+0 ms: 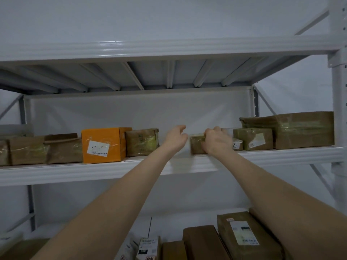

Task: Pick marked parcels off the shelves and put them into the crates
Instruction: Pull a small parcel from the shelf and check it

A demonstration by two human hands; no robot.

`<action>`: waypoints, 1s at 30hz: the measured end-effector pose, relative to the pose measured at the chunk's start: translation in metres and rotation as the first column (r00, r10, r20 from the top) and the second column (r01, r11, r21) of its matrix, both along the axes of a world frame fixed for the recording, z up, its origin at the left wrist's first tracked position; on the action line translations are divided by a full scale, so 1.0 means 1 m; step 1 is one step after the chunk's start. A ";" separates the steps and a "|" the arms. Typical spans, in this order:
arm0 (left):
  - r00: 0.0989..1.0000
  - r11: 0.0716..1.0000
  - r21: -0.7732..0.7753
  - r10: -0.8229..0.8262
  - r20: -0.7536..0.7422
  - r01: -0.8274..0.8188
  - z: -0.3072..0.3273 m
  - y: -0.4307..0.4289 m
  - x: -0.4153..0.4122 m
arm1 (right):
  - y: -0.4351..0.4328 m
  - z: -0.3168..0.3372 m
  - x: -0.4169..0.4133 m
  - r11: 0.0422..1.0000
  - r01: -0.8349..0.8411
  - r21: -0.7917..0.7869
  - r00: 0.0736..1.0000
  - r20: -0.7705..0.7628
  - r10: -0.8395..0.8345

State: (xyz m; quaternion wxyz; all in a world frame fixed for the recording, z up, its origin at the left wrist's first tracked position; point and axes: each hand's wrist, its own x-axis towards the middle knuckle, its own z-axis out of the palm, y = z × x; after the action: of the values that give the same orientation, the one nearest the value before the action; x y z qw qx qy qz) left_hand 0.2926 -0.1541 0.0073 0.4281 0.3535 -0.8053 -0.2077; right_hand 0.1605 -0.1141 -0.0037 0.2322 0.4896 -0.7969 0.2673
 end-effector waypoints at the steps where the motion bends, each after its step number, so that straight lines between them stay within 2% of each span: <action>1: 0.997 0.993 -0.103 0.059 0.058 -0.053 0.002 -0.001 0.008 | -0.002 0.003 0.005 1.000 -0.009 -0.028 1.000 -0.017 0.009; 4: 0.970 0.920 -0.336 0.235 0.064 -0.201 0.007 -0.007 0.036 | -0.012 0.014 0.036 0.964 -0.243 -0.110 0.970 -0.039 0.240; 6: 0.948 0.857 -0.424 0.319 -0.009 -0.293 0.012 -0.011 0.057 | -0.025 0.022 0.067 0.925 -0.370 -0.092 0.929 -0.066 0.365; 8: 0.923 0.786 -0.514 0.383 -0.034 -0.344 0.016 -0.017 0.080 | -0.043 0.026 0.095 0.905 -0.423 -0.035 0.904 -0.086 0.419; 12: 0.882 0.668 -0.634 0.470 -0.047 -0.389 0.019 -0.032 0.127 | -0.075 0.030 0.131 0.904 -0.416 0.095 0.908 -0.012 0.419; 15: 0.841 0.653 -0.636 0.541 0.011 -0.411 0.015 -0.046 0.153 | -0.093 0.028 0.139 0.895 -0.416 0.158 0.909 0.059 0.412; 19: 0.834 0.680 -0.595 0.552 0.030 -0.428 0.009 -0.055 0.166 | -0.098 0.024 0.126 0.912 -0.403 0.078 0.915 0.070 0.398; 22: 0.875 0.610 -0.700 0.483 -0.044 -0.372 0.007 -0.047 0.156 | -0.092 0.022 0.114 0.921 -0.388 0.034 0.918 0.100 0.383; 24: 0.911 0.616 -0.724 0.411 -0.040 -0.310 0.008 -0.039 0.140 | -0.087 0.018 0.110 0.915 -0.404 0.004 0.909 0.112 0.401; 26: 0.932 0.708 -0.644 0.361 -0.021 -0.289 0.008 -0.035 0.122 | -0.080 0.012 0.108 0.908 -0.416 -0.048 0.901 0.111 0.419; 27: 0.944 0.784 -0.548 0.329 -0.030 -0.291 0.009 -0.035 0.113 | -0.076 0.008 0.107 0.902 -0.424 -0.081 0.896 0.107 0.431; 29: 0.956 0.920 -0.264 0.271 -0.110 -0.291 0.009 -0.037 0.099 | -0.068 0.000 0.103 0.879 -0.454 -0.145 0.879 0.089 0.468; 30: 0.950 0.950 -0.115 0.272 -0.155 -0.291 0.009 -0.038 0.094 | -0.063 -0.003 0.101 0.864 -0.473 -0.170 0.868 0.079 0.491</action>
State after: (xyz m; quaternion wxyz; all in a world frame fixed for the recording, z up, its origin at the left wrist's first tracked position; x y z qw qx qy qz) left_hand 0.3868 -0.1918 0.0158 0.5311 0.4198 -0.7274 -0.1126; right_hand 0.2617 -0.1772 -0.0066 0.1448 0.6382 -0.6399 0.4028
